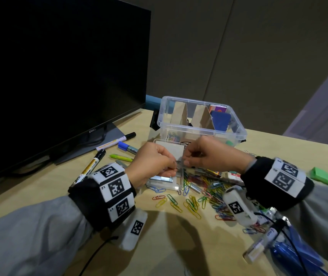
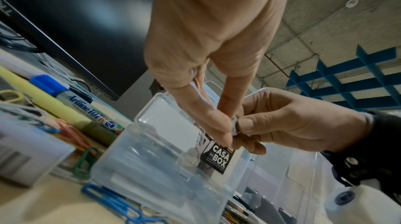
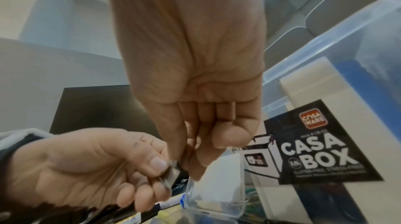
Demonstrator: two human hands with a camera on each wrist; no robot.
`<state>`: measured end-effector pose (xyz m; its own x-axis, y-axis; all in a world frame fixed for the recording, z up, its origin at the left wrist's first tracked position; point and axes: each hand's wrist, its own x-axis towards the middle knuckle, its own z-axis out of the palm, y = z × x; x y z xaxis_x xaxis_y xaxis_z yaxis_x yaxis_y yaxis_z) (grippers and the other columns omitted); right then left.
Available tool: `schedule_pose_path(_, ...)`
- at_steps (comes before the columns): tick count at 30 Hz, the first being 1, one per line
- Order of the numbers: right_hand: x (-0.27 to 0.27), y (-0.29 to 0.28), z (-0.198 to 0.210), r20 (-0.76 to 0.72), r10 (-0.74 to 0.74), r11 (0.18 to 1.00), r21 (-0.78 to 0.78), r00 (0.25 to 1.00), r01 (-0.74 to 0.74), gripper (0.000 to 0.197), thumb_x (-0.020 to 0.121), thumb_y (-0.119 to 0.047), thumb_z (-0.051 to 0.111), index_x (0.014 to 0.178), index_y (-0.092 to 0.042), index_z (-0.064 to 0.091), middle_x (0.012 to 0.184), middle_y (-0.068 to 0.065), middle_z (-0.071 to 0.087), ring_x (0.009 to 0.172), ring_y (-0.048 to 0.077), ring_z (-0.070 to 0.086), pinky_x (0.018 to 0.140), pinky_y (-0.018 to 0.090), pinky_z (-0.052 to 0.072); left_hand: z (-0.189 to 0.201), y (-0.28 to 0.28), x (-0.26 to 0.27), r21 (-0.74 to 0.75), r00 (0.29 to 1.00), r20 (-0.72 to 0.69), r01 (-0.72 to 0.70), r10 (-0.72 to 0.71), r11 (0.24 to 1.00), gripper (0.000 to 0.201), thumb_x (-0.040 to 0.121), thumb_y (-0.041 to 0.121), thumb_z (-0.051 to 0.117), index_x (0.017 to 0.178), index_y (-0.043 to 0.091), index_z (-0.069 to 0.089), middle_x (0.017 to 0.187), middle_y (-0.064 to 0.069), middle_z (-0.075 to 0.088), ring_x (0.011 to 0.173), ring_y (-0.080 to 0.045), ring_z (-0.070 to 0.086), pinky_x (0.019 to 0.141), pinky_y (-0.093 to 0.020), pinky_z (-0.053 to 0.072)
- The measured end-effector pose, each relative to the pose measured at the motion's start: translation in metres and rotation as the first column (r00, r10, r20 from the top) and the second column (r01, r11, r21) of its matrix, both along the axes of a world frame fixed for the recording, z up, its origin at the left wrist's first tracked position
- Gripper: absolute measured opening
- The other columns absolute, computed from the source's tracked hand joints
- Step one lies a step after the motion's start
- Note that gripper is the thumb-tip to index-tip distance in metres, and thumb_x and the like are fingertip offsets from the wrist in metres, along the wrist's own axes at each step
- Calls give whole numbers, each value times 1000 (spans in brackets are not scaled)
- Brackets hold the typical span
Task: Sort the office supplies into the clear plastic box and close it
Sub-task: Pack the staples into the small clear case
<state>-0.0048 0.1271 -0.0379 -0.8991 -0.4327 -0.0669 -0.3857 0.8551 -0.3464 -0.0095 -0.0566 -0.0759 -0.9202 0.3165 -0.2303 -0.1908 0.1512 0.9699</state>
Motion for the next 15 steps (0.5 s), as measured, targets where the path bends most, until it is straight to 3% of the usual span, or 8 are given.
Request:
schedule_pose_path(3,1,0,-1,14,-11,1000,22,1000,10,11,91,-23,66,88,-14,72,81,-6,70,73,11,63,71,28,53,1,2,1,-18,1000,4,16,-16,1000,13,83,-13,63,75,-3,64,68,-21,68,65,-29,69,52,-22,57)
schedule_pose_path(8,3,-2,2,20,-3,1000,6,1000,2,12,91,-21,65,89,-12,73,81,-8,70,72,9,63,67,21,51,1,3,2,-52,1000,-12,-13,12,999,11,83,-13,63,76,-5,64,67,-21,67,58,-26,68,48,-21,54)
schedule_pose_path(11,2,-3,2,-1,4,1000,24,1000,-4,12,91,-21,66,88,-13,73,83,-4,72,73,12,64,69,26,52,3,4,2,-41,1000,-25,-16,15,999,6,82,-12,63,79,-8,64,72,-27,67,62,-30,67,56,-27,59)
schedule_pose_path(15,1,-5,-1,-43,-21,999,40,999,23,12,91,-23,65,87,-15,74,81,-7,71,71,7,63,68,25,52,4,4,3,-2,1000,-11,-26,26,1000,9,83,-11,63,77,-5,64,78,-32,67,71,-34,69,60,-27,59)
